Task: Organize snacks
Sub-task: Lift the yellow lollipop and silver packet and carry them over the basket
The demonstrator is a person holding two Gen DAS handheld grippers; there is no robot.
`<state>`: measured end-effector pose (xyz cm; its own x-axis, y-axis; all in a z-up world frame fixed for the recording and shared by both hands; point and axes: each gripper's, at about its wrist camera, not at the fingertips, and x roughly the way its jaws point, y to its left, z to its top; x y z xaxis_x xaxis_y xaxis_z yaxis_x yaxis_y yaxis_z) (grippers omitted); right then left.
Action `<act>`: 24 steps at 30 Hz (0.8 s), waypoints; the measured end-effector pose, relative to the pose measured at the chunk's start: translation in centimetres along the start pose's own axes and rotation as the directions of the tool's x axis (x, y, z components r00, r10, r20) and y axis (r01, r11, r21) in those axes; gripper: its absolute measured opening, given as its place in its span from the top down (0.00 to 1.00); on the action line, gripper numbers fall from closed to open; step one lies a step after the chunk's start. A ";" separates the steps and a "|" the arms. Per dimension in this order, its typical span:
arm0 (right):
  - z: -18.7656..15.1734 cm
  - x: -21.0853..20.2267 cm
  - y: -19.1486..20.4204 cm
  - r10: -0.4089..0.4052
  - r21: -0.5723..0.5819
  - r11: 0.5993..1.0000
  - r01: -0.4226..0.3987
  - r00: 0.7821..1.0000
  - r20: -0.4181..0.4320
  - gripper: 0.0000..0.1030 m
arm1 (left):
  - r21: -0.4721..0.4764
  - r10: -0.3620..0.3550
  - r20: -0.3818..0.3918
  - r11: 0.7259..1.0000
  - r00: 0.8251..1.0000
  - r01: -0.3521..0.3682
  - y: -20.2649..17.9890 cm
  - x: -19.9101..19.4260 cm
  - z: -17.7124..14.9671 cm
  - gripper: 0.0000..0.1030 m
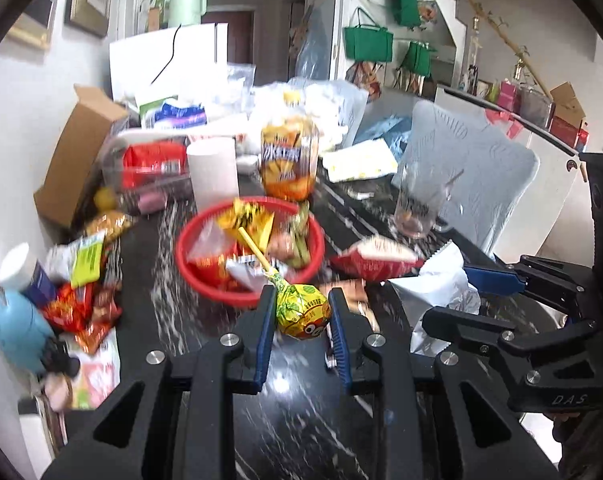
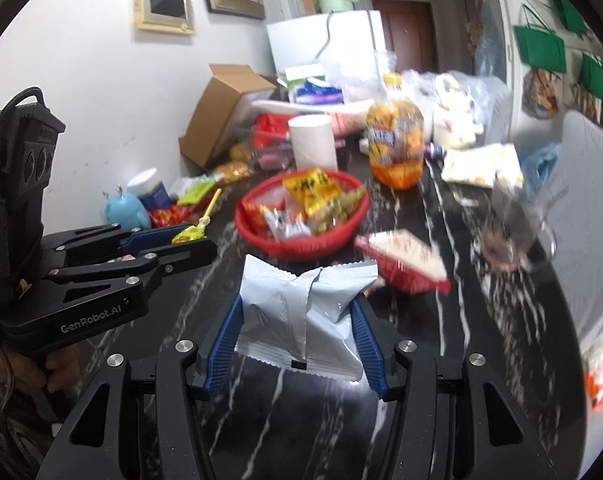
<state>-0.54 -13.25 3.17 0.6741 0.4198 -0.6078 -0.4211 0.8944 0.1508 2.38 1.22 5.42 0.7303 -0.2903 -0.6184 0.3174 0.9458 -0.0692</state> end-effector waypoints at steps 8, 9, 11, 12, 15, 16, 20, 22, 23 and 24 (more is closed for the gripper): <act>4.0 0.6 -0.9 -0.023 -0.030 0.999 0.025 0.997 0.069 0.48 | 0.035 0.016 0.059 0.999 0.998 -0.018 0.9 1.5 3.5 0.75; 4.3 0.9 -1.1 -0.025 -0.031 0.999 0.027 0.997 0.070 0.48 | 0.034 0.017 0.061 0.999 0.998 -0.020 1.2 2.0 3.9 0.75; 5.0 1.6 -1.4 -0.029 -0.031 0.999 0.031 0.997 0.070 0.47 | 0.033 0.018 0.062 0.999 0.998 -0.020 1.6 2.8 4.5 0.75; 5.4 2.1 -1.7 -0.031 -0.031 0.999 0.033 0.997 0.069 0.47 | 0.036 0.019 0.060 0.999 0.998 -0.021 1.8 3.4 4.8 0.75; 6.2 3.2 -2.3 -0.035 -0.035 0.999 0.037 0.997 0.065 0.47 | 0.043 0.022 0.052 0.999 0.998 -0.024 2.4 4.8 5.5 0.75; 6.4 3.7 -2.5 -0.032 -0.036 0.999 0.035 0.997 0.063 0.47 | 0.040 0.021 0.050 0.999 0.999 -0.023 2.7 5.2 5.7 0.75; 7.4 5.5 -3.3 -0.029 -0.032 0.999 0.031 0.998 0.054 0.47 | 0.036 0.026 0.026 0.999 0.999 -0.027 3.9 7.3 6.3 0.75; 8.1 6.7 -3.8 -0.024 -0.029 0.999 0.025 0.999 0.049 0.47 | 0.031 0.026 0.008 0.999 1.000 -0.026 4.4 8.3 6.4 0.75; 8.3 7.2 -3.9 -0.022 -0.028 0.999 0.023 0.999 0.047 0.47 | 0.028 0.026 -0.001 0.999 1.000 -0.026 4.7 8.8 6.4 0.75; 8.6 7.8 -4.0 -0.019 -0.027 0.999 0.020 0.999 0.044 0.47 | 0.023 0.029 -0.011 0.999 1.000 -0.029 5.0 9.4 6.4 0.75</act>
<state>11.64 -12.27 4.54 0.7077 0.4095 -0.5757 -0.4241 0.8980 0.1173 14.72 2.30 4.26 0.7324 -0.2612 -0.6288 0.3102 0.9501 -0.0334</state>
